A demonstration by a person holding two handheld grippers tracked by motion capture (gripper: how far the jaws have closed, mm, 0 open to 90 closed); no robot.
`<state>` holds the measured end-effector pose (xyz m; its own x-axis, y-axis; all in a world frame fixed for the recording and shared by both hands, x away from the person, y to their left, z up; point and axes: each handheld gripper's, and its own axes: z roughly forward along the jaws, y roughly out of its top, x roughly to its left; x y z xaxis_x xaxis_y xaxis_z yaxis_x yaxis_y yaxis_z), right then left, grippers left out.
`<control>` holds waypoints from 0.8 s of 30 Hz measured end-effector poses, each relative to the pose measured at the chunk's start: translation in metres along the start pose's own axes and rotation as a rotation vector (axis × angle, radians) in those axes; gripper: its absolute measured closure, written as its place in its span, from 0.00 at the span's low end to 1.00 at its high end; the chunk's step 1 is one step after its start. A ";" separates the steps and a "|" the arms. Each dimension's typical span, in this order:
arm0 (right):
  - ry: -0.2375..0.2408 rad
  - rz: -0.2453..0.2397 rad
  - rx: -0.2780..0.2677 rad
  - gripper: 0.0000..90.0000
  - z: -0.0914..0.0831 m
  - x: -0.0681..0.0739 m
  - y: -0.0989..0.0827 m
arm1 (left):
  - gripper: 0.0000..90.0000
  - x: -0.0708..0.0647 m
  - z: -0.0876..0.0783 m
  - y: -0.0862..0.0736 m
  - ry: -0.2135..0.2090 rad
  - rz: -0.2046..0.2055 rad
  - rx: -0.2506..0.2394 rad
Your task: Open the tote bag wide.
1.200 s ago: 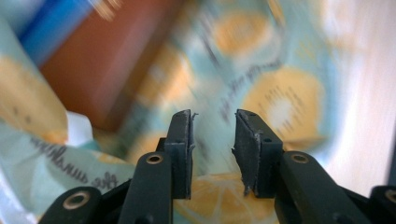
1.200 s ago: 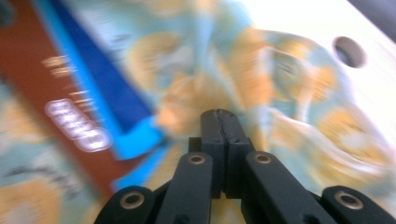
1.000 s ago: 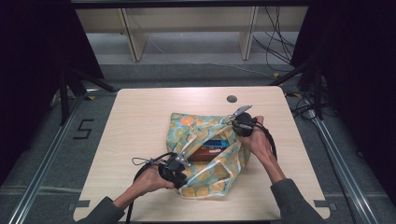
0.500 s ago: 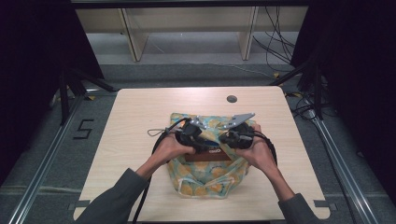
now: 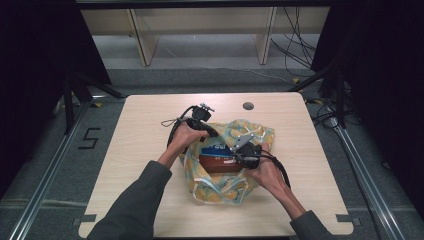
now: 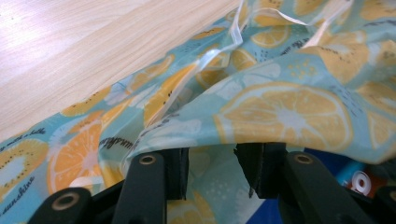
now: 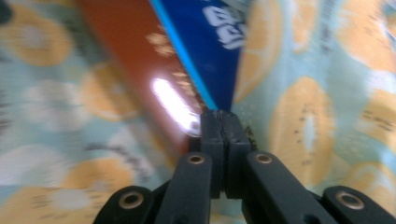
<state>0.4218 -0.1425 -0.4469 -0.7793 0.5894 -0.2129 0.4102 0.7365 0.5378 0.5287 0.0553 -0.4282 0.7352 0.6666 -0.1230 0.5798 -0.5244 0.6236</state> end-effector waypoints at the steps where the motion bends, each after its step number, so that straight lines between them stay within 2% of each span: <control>1: -0.049 -0.029 0.003 1.00 0.001 -0.006 -0.001 | 0.72 0.000 -0.001 0.000 -0.002 0.011 0.004; 2: -0.070 -0.028 0.006 1.00 0.002 -0.009 -0.002 | 0.73 0.000 -0.001 0.000 -0.003 0.008 -0.001; 3: -0.077 0.009 0.020 1.00 0.002 -0.010 -0.003 | 0.73 0.000 -0.003 -0.001 -0.007 0.008 -0.009; 4: -0.091 0.013 0.009 1.00 0.001 -0.020 -0.005 | 0.74 0.000 -0.004 -0.001 -0.006 0.008 -0.013; 6: -0.078 0.084 -0.018 1.00 -0.004 -0.032 -0.010 | 0.78 -0.001 -0.005 -0.003 -0.020 0.015 -0.013; 7: -0.094 0.071 -0.020 1.00 -0.005 -0.036 -0.011 | 0.82 -0.001 -0.005 -0.004 -0.016 0.013 -0.021; 9: -0.088 0.095 -0.017 1.00 -0.006 -0.039 -0.011 | 0.91 -0.003 -0.006 -0.005 -0.025 0.029 -0.020; 11: -0.097 0.079 -0.017 1.00 -0.005 -0.044 -0.011 | 0.99 -0.006 -0.006 -0.006 -0.025 0.052 -0.018; 13: -0.113 0.117 -0.021 1.00 -0.002 -0.047 -0.011 | 0.99 -0.006 -0.006 -0.007 -0.028 0.063 -0.012; 14: -0.099 0.092 -0.020 1.00 0.000 -0.053 -0.011 | 0.99 -0.004 -0.007 -0.007 -0.017 0.073 -0.004; 15: -0.106 0.140 -0.025 1.00 0.000 -0.053 -0.012 | 0.99 -0.001 -0.008 -0.008 -0.009 0.067 -0.004; 16: -0.110 0.153 -0.044 1.00 0.001 -0.057 -0.013 | 0.99 0.001 -0.009 -0.008 -0.001 0.057 -0.008; 18: -0.105 0.172 -0.041 1.00 0.000 -0.061 -0.013 | 0.99 0.007 -0.011 -0.010 0.024 0.031 -0.021; 19: -0.103 0.180 -0.042 1.00 0.000 -0.064 -0.013 | 0.99 0.012 -0.010 -0.013 0.053 0.017 -0.023; 20: -0.116 0.197 -0.039 1.00 0.001 -0.067 -0.014 | 0.99 0.016 -0.010 -0.016 0.070 0.021 -0.007; 21: -0.122 0.191 -0.028 1.00 0.002 -0.070 -0.016 | 0.99 0.020 -0.009 -0.019 0.079 0.011 0.001; 23: -0.128 0.207 -0.017 1.00 0.005 -0.075 -0.021 | 0.99 0.027 -0.007 -0.024 0.091 -0.008 0.006; 24: -0.136 0.225 -0.004 1.00 0.005 -0.076 -0.024 | 0.99 0.031 -0.007 -0.027 0.103 -0.006 0.024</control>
<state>0.4738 -0.2033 -0.4479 -0.5976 0.7778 -0.1946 0.5643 0.5805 0.5870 0.5333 0.0936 -0.4434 0.6923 0.7201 -0.0463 0.5935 -0.5316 0.6043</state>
